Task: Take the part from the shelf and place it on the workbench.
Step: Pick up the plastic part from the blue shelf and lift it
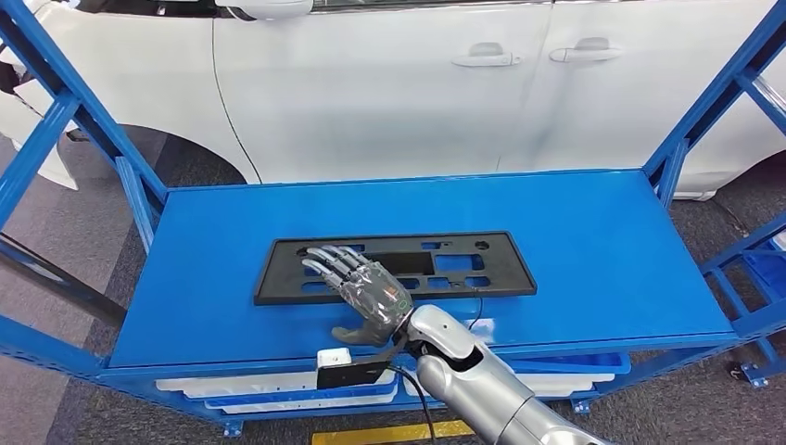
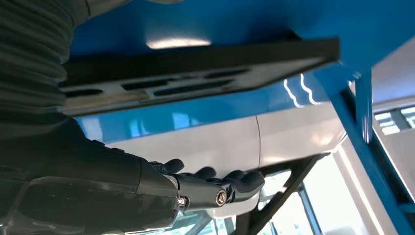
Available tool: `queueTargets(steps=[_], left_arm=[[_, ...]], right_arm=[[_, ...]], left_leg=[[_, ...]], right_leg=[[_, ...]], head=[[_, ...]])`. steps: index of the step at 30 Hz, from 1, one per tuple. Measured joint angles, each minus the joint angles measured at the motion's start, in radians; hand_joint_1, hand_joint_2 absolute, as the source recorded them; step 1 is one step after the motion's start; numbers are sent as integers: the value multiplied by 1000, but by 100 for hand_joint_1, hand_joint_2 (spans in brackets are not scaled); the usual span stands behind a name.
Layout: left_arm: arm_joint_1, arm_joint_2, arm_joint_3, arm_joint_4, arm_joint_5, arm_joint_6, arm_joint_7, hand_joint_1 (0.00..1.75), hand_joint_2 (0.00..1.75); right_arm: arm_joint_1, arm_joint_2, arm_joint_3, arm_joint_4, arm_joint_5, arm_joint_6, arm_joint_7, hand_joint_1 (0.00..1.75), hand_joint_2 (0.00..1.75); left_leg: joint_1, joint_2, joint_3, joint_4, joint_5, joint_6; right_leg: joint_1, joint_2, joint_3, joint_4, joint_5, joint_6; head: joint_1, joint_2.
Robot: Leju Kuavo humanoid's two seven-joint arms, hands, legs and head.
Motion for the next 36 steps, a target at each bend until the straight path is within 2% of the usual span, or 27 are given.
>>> queueTargets(steps=[2,3,5,6,7,8,10,11,12,15,17,18,20,21,22,23,25,26,27,30,32,33,35,36], left_arm=[[1,1,0,0,2,-1,-2,0,0],[2,2,0,0,2,-1,-4,0,0],[3,2,0,0,3,-2,-7,0,0],[4,3,0,0,3,-3,-8,0,0],[6,3,0,0,3,-3,-9,0,0],[8,3,0,0,3,-3,-9,0,0],[9,4,0,0,3,-3,-9,0,0],[9,5,0,0,3,-3,-9,0,0],[8,5,0,0,3,-3,-10,0,0],[8,5,0,0,3,-4,-12,0,0],[8,5,0,0,3,-6,-15,0,0],[8,5,0,0,3,-7,-16,0,0],[8,6,0,0,4,-8,-18,0,0],[8,6,0,0,5,-8,-19,0,0],[9,6,0,0,6,-7,-19,0,0],[10,6,0,0,6,-6,-21,0,0],[10,5,0,0,7,-3,-24,0,0],[9,4,0,0,7,-1,-26,0,0],[8,4,0,0,7,1,-28,0,0],[7,4,0,0,5,5,-32,0,0],[5,4,0,0,3,6,-34,0,0],[5,4,0,0,2,6,-35,0,0],[5,4,0,0,0,6,-35,0,0],[5,4,0,0,-2,5,-35,0,0]], right_arm=[[-9,-15,21,2,-8,17,-15,0,175],[-15,-22,32,3,-11,26,-21,0,175],[-25,-39,53,5,-16,42,-28,0,175],[-27,-48,62,6,-17,47,-30,0,175],[-28,-56,70,8,-18,49,-30,0,175],[-29,-62,76,9,-19,49,-30,0,175],[-34,-70,85,10,-20,49,-31,0,175],[-38,-73,89,10,-20,49,-31,0,175],[-41,-76,92,10,-21,50,-32,0,175],[-48,-86,102,9,-28,74,-32,0,175],[-60,-98,111,6,-37,109,-37,0,175],[-68,-106,117,4,-42,127,-40,0,175],[-85,-125,133,-3,-47,151,-42,0,175],[-91,-134,141,-7,-44,155,-41,0,175],[-96,-140,149,-12,-36,153,-38,0,175],[-101,-145,157,-16,-23,143,-31,0,175],[-115,-148,173,-22,15,95,-2,0,175],[-122,-146,181,-23,39,51,19,0,175],[-127,-142,187,-19,66,-3,44,0,175],[-133,-115,199,14,153,-164,121,0,175],[-138,-91,202,50,200,-243,167,0,175],[-143,-79,202,72,221,-274,189,0,175],[-152,-58,196,117,253,-314,223,0,175],[-154,-50,190,139,273,-325,239,0,175]], left_leg=[[1,2,-16,43,-30,-8],[2,2,-42,98,-58,-11],[2,2,-114,238,-115,-16],[3,2,-142,284,-123,-18],[3,2,-151,291,-111,-18],[3,2,-139,256,-80,-16],[2,3,-80,117,-3,-8],[0,2,-53,57,20,-2],[-2,2,-38,22,30,4],[-3,1,-33,4,34,19],[2,3,-31,-2,39,31],[3,4,-31,-3,41,35],[2,4,-33,-3,41,39],[2,4,-33,-3,41,39],[2,4,-33,-3,41,38],[2,3,-32,-2,40,37],[2,2,-29,-1,37,33],[0,1,-29,1,35,28],[-1,1,-29,2,34,23],[-2,2,-28,-2,32,4],[1,2,-36,22,13,-7],[2,2,-55,65,-12,-10],[3,2,-117,198,-73,-15],[3,2,-148,259,-93,-17]], right_leg=[[-6,-1,10,-11,1,-11],[-6,-2,14,-14,1,-15],[-4,-3,16,-15,-1,-20],[-2,-3,17,-14,-2,-21],[-2,-3,17,-13,-4,-22],[-1,-1,19,-11,-6,-21],[1,1,23,-7,-11,-16],[3,2,23,-5,-13,-12],[4,3,23,-3,-14,-8],[5,3,21,-1,-15,7],[3,2,6,35,-41,18],[0,1,-15,82,-70,23],[-4,0,-80,219,-135,32],[-7,0,-106,273,-151,35],[-9,0,-117,294,-150,37],[-10,0,-106,270,-126,37],[-13,-1,-38,131,-56,32],[-11,-1,-6,63,-31,28],[-9,-1,14,20,-20,24],[-5,1,23,-3,-19,8],[-8,-1,29,-12,-15,-4],[-9,-2,32,-16,-14,-9],[-6,-4,34,-17,-16,-16],[-5,-4,34,-16,-17,-17]], head=[[-2,0],[-3,0],[-3,0],[-3,0],[-3,0],[-3,0],[-3,0],[-3,0],[-2,0],[-2,0],[0,0],[2,0],[5,0],[5,0],[5,0],[5,0],[5,0],[5,0],[4,0],[4,0],[3,0],[2,0],[2,0],[2,0]])
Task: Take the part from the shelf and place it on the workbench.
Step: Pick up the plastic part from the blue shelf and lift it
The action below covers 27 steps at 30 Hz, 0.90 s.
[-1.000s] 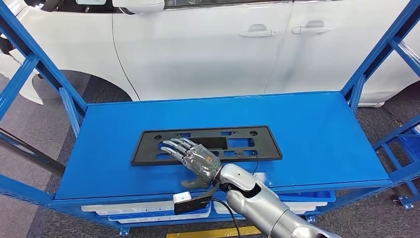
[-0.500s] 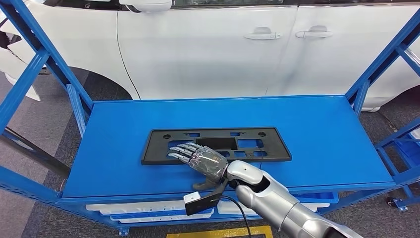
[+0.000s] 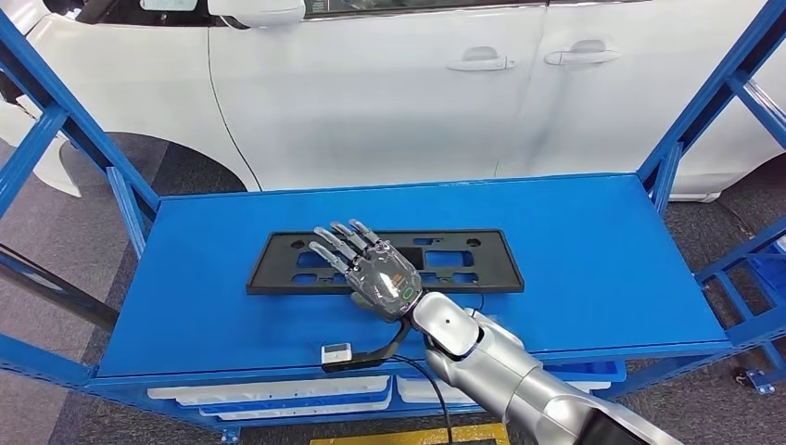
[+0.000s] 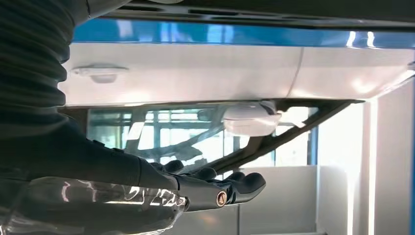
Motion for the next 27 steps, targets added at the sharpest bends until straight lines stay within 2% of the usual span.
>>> queueTargets(steps=[1,2,4,6,7,9,11,12,14,15,16,17,18,19,21,22,24,26,27], left_arm=[[1,0,0,0,-2,-1,0,0,0],[2,0,0,0,-4,-2,1,0,0],[2,2,0,0,-7,-4,2,0,0],[1,3,0,0,-11,-4,4,0,0],[1,3,0,0,-12,-4,5,0,0],[1,3,0,0,-13,-4,6,0,0],[2,3,-1,0,-13,-6,5,0,0],[2,3,-1,0,-13,-7,5,0,0],[1,4,-1,0,-13,-8,5,0,0],[1,4,-1,0,-13,-9,5,0,0],[2,4,-1,0,-13,-9,6,0,0],[2,4,-1,0,-13,-10,6,0,0],[2,4,-1,0,-13,-10,6,0,0],[2,4,-1,0,-13,-10,5,0,0],[0,4,-2,0,-13,-11,4,0,0],[-1,4,-2,0,-13,-12,3,0,0],[0,4,-2,0,-12,-15,0,0,0],[0,6,-2,0,-12,-19,-2,0,0],[0,7,-2,0,-12,-21,-4,0,0]], right_arm=[[1,6,-10,19,24,-5,16,0,175],[2,10,-25,34,53,-7,37,0,175],[5,17,-73,61,122,-8,88,0,175],[5,21,-131,86,190,-8,139,0,175],[5,22,-160,99,223,-9,160,0,175],[5,22,-216,131,279,-9,189,0,175],[2,21,-266,169,320,-9,206,0,175],[1,20,-288,190,337,-9,212,0,175],[-1,16,-319,230,366,-9,220,0,175],[0,14,-329,248,375,-8,222,0,175],[2,11,-336,263,380,-9,222,0,175],[2,10,-341,274,383,-9,222,0,175],[1,9,-345,281,385,-10,222,0,175],[-2,9,-349,287,385,-10,223,0,175],[-9,8,-353,297,386,-5,227,0,175],[-12,6,-351,300,386,-2,232,0,175],[-17,1,-339,304,387,3,240,0,175],[-21,-7,-321,304,387,10,243,4,175],[-24,-11,-313,304,388,15,243,48,175]], left_leg=[[0,0,-17,29,-1,0],[0,0,-16,19,18,1],[0,0,36,-106,93,7],[-3,0,88,-221,136,16],[-5,-1,97,-243,138,20],[-6,-2,98,-249,137,31],[-3,-1,100,-256,141,44],[-1,-1,102,-260,143,50],[-1,0,101,-260,144,56],[-2,0,101,-260,143,57],[-2,0,101,-260,143,58],[-2,-1,102,-259,142,57],[-2,-1,104,-259,142,56],[-2,-1,106,-259,140,54],[-5,-1,109,-257,137,48],[-7,-1,109,-257,135,44],[-8,-1,111,-260,135,33],[-7,0,110,-249,124,23],[-7,0,98,-218,103,19]], right_leg=[[1,0,0,1,-1,-1],[2,0,1,3,-3,-1],[2,1,4,8,-9,2],[6,1,2,14,-13,10],[8,1,0,15,-14,15],[8,1,-1,14,-13,25],[6,1,-8,33,-29,36],[4,1,-25,70,-51,41],[0,1,-88,201,-114,49],[-2,1,-122,266,-137,52],[-3,1,-144,304,-142,54],[-3,1,-146,302,-127,54],[-4,1,-128,258,-96,52],[-3,0,-94,184,-56,49],[1,0,-31,53,-6,40],[3,0,-16,20,2,36],[5,1,-14,10,2,28],[1,0,-6,0,6,17],[-2,-2,-2,-6,9,11]], head=[[0,0],[0,0],[0,0],[0,0],[1,0],[2,0],[3,0],[4,0],[7,0],[7,0],[7,0],[7,0],[7,0],[7,0],[7,0],[7,0],[6,0],[6,0],[5,0]])
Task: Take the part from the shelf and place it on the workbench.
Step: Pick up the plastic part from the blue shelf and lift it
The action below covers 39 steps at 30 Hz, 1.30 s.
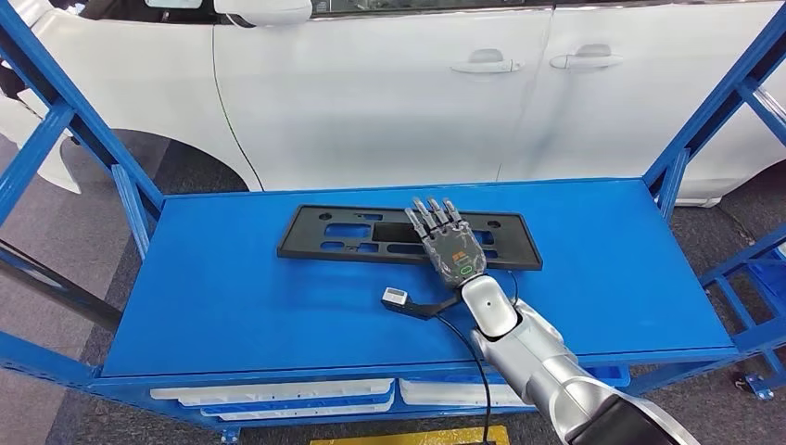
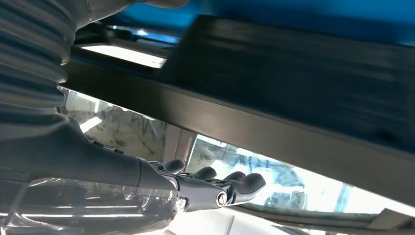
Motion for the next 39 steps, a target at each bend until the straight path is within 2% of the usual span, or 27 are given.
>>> queueTargets(steps=[1,3,4,5,6,8,10,12,15,19,20,21,22,24,25,27,29,30,31,33,34,35,36,37,39], left_arm=[[1,1,0,0,0,-2,-2,0,0],[2,2,0,0,0,-4,-5,0,0],[4,2,0,0,0,-4,-6,0,0],[5,2,0,0,0,-4,-7,0,0],[6,2,0,0,0,-4,-8,0,0],[6,3,0,0,0,-8,-11,0,0],[4,3,0,0,1,-16,-14,0,0],[4,3,0,0,2,-24,-18,0,0],[6,2,0,0,7,-31,-25,0,0],[5,1,0,0,8,-33,-27,0,0],[5,1,0,0,8,-33,-28,0,0],[5,1,0,0,11,-34,-31,0,0],[5,0,1,0,14,-37,-36,0,0],[6,-3,2,0,19,-44,-50,0,0],[6,-4,2,0,18,-47,-60,0,0],[7,-5,1,0,13,-44,-78,0,0],[8,-6,1,0,4,-37,-87,0,0],[8,-6,0,0,1,-35,-89,0,0],[8,-6,0,0,-1,-34,-89,0,0],[8,-7,-2,0,-2,-34,-89,0,0],[8,-7,-2,0,-2,-34,-89,0,0],[8,-7,-3,0,-2,-33,-89,0,0],[9,-7,-3,0,-2,-33,-89,0,0],[9,-7,-4,0,-2,-33,-89,0,0],[9,-7,-4,0,-2,-33,-89,0,0]], right_arm=[[-3,-4,9,0,0,7,0,91,175],[-6,-14,24,0,-4,25,-5,175,175],[-6,-18,30,0,-9,35,-13,175,175],[-5,-21,33,0,-17,43,-23,175,175],[-5,-23,34,-1,-25,48,-35,175,175],[-4,-28,36,-3,-39,49,-53,175,175],[2,-31,37,-10,-49,47,-67,175,175],[11,-32,39,-25,-60,49,-77,175,175],[22,-33,41,-50,-72,54,-87,175,175],[23,-34,41,-54,-74,55,-89,175,175],[24,-35,41,-59,-75,56,-91,175,175],[30,-36,42,-70,-77,57,-94,175,175],[39,-38,44,-88,-81,57,-102,175,175],[58,-41,52,-130,-90,57,-119,175,175],[63,-41,55,-147,-94,56,-126,175,175],[74,-44,59,-174,-102,55,-127,175,175],[86,-51,60,-209,-110,55,-127,175,175],[90,-55,60,-227,-113,55,-127,175,175],[93,-57,60,-242,-116,55,-127,175,175],[98,-60,60,-261,-119,55,-128,175,175],[103,-62,60,-268,-119,55,-128,175,175],[107,-64,61,-274,-119,55,-128,175,175],[111,-66,61,-279,-119,55,-128,175,175],[114,-67,62,-283,-119,55,-129,175,175],[116,-70,62,-291,-120,55,-129,175,175]], left_leg=[[1,0,-22,52,-30,-3],[1,0,-85,194,-95,-8],[2,0,-108,241,-108,-11],[2,0,-113,252,-102,-12],[3,1,-99,221,-77,-12],[6,1,-33,81,-10,-10],[5,0,12,-17,22,-1],[2,-2,15,-31,23,11],[4,0,17,-39,30,29],[5,1,18,-42,32,32],[5,1,17,-42,32,33],[5,1,16,-42,33,36],[4,1,17,-42,32,36],[1,0,18,-40,28,34],[0,-1,19,-39,27,29],[-2,-2,16,-40,26,19],[-1,-1,14,-36,20,8],[-1,-1,7,-16,5,4],[-1,-1,-11,27,-22,1],[1,0,-71,161,-87,-5],[1,0,-100,222,-109,-7],[1,0,-116,250,-110,-9],[1,0,-113,239,-92,-9],[2,1,-90,188,-57,-8],[1,2,-28,49,8,-3]], right_leg=[[-1,-1,4,-4,2,-4],[0,-2,4,-5,2,-8],[0,-1,4,-5,2,-8],[0,0,5,-4,1,-8],[0,1,5,-2,0,-7],[1,3,5,5,-4,0],[5,5,-1,16,-9,10],[7,7,-6,19,-9,20],[1,6,-7,23,-14,33],[0,6,-8,27,-18,35],[0,5,-16,44,-30,37],[-1,5,-47,111,-65,41],[-2,5,-57,132,-67,42],[-2,4,-51,113,-50,38],[0,4,-20,45,-13,32],[5,4,-12,20,-11,23],[1,3,-10,13,-7,11],[-1,3,-7,8,-5,4],[-4,2,-4,4,-4,-2],[-2,1,-2,3,-5,-8],[-1,1,-2,3,-6,-9],[0,1,-1,4,-7,-9],[0,2,-1,6,-9,-8],[0,3,0,9,-11,-6],[3,4,1,18,-19,0]], head=[[-1,0],[-2,0],[-2,0],[-2,0],[-2,0],[-2,0],[0,0],[2,0],[2,0],[2,0],[4,0],[6,0],[7,0],[9,0],[9,0],[8,0],[8,0],[7,0],[7,0],[6,0],[6,0],[6,0],[6,0],[6,0],[6,0]])
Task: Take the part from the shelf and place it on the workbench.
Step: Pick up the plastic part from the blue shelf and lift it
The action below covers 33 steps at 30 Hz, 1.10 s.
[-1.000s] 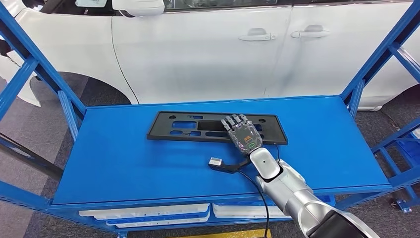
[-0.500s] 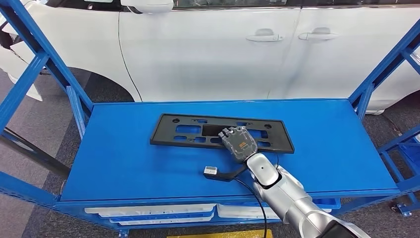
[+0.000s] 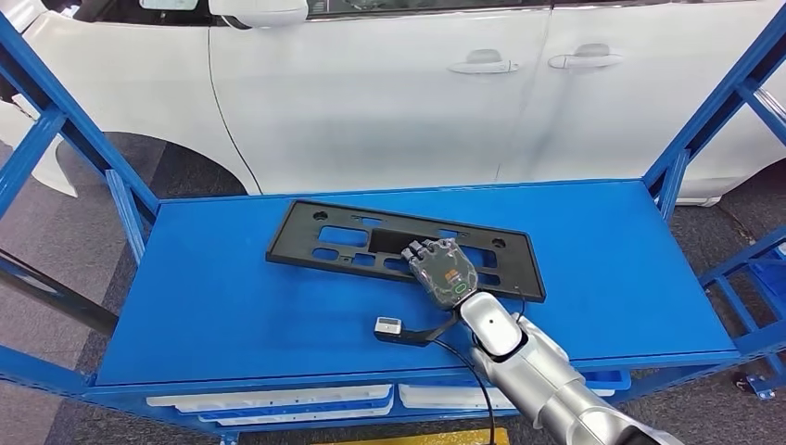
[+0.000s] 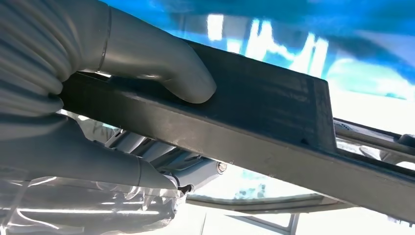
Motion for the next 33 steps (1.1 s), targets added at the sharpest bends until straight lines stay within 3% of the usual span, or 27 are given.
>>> queueTargets(steps=[2,6,8,10,11,12,13,15,17,19,21,23,25,26,27,28,30,31,33], left_arm=[[-1,0,-1,0,0,0,0,0,0],[-1,-1,-1,0,0,0,0,0,0],[-2,-2,-2,0,0,2,0,0,0],[-3,-2,-2,0,-3,13,2,0,0],[-3,-2,-4,0,-6,20,7,0,0],[-2,-3,-5,0,-9,26,12,0,0],[-2,-3,-7,0,-12,29,16,0,0],[-3,-4,-9,0,-16,30,15,0,0],[-3,-5,-10,0,-17,29,-4,0,0],[-3,-6,-9,0,-14,21,-25,0,0],[-1,-6,-8,0,-1,-6,-39,0,0],[-1,-5,-5,0,20,-40,-48,0,0],[-1,-6,0,0,35,-58,-49,0,0],[-1,-6,2,0,38,-60,-48,0,0],[0,-6,5,0,40,-59,-48,0,0],[-1,-6,7,0,41,-57,-48,0,0],[-1,-5,14,0,43,-52,-47,0,0],[-1,-5,17,0,46,-50,-46,0,0],[-3,-6,20,0,51,-45,-46,0,0]], right_arm=[[1,-3,0,-6,-1,0,0,175,175],[4,-7,0,-15,-2,0,0,175,175],[4,-10,0,-19,-3,0,0,175,175],[9,-13,0,-22,-7,-3,0,175,175],[13,-16,0,-26,-11,-5,0,175,175],[17,-19,-1,-34,-17,-9,0,175,175],[21,-23,-3,-47,-25,-15,0,175,175],[28,-30,-14,-91,-59,-35,-9,175,175],[44,-35,-40,-166,-162,-60,-66,175,175],[81,-36,-89,-274,-391,-71,-225,175,175],[131,-31,-149,-415,-775,-45,-477,175,175],[173,-21,-200,-589,-1284,73,-679,175,175],[202,-9,-243,-751,-1789,313,-740,175,175],[216,-4,-257,-815,-1984,469,-740,175,175],[228,1,-268,-871,-2138,626,-739,175,175],[235,4,-273,-915,-2228,771,-738,175,175],[232,13,-282,-976,-2240,935,-737,175,175],[226,15,-286,-992,-2169,951,-737,175,175],[218,19,-290,-1005,-1963,919,-736,175,175]], left_leg=[[-2,-1,30,-69,18,9],[0,-2,34,-82,19,32],[2,-1,36,-87,23,41],[1,-1,35,-87,23,44],[1,-2,36,-87,22,44],[1,-2,36,-86,22,44],[1,-3,37,-85,21,43],[-1,-4,39,-83,18,38],[-4,-5,37,-81,15,30],[-5,-5,36,-82,15,20],[-4,-5,32,-70,1,10],[-2,-3,1,11,-54,2],[-1,-2,-54,147,-121,-4],[0,-2,-74,196,-135,-6],[0,-2,-79,210,-129,-6],[0,-2,-66,183,-104,-5],[0,-2,-1,48,-30,2],[-2,-2,30,-15,-7,7],[-6,-3,57,-74,0,16]], right_leg=[[4,0,-4,7,-4,8],[3,0,-13,25,-19,28],[-1,0,-55,118,-72,39],[-3,-1,-122,256,-129,46],[-4,-1,-142,295,-135,47],[-4,-1,-145,296,-123,47],[-4,-1,-128,254,-92,45],[-3,-1,-62,110,-21,37],[1,-1,-23,21,6,28],[5,-1,-21,9,4,19],[1,-4,-18,3,6,7],[-3,-11,-14,-2,7,-4],[-1,-14,-11,-2,4,-10],[0,-14,-9,-1,3,-11],[0,-13,-7,-1,2,-11],[0,-11,-5,0,0,-11],[1,-7,3,2,-5,-7],[2,-4,6,4,-8,-4],[5,0,4,6,-7,5]], head=[[1,0],[5,0],[8,0],[9,0],[9,0],[9,0],[9,0],[9,0],[8,0],[8,0],[8,0],[5,0],[2,0],[3,0],[2,0],[2,0],[2,0],[3,0],[3,0]])
